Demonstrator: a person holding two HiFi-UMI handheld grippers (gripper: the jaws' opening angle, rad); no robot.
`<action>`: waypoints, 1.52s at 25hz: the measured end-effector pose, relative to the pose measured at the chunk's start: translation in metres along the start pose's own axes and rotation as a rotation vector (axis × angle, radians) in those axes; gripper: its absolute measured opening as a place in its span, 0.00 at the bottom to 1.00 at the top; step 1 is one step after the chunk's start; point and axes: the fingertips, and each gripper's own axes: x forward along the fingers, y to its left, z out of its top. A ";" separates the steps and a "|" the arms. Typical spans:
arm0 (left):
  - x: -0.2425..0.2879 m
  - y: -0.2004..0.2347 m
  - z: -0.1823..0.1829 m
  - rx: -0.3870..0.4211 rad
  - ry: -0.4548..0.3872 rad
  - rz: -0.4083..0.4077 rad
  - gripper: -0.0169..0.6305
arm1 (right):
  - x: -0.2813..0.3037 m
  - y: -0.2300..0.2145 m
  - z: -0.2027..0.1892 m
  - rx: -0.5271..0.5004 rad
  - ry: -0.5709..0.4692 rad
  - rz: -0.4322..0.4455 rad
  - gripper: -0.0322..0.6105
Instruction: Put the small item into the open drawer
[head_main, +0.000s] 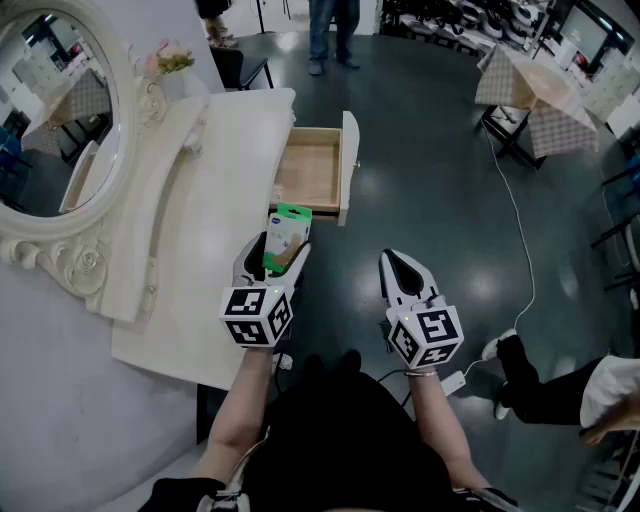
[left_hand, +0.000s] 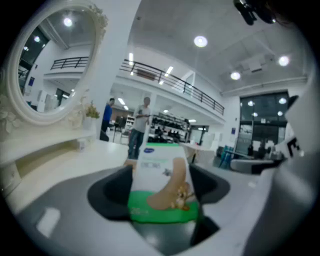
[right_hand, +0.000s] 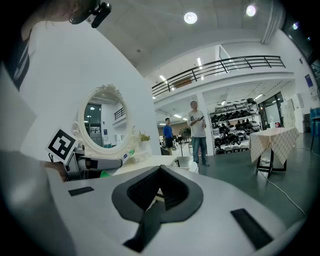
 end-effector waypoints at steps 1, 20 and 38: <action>0.000 0.000 0.000 0.001 0.000 0.001 0.59 | 0.000 0.000 0.000 0.003 -0.003 0.005 0.05; 0.021 -0.021 0.010 0.009 -0.033 0.058 0.59 | -0.013 -0.038 0.015 0.031 -0.068 0.056 0.05; 0.082 -0.008 0.029 0.040 -0.026 0.106 0.59 | 0.022 -0.080 0.033 0.052 -0.112 0.067 0.05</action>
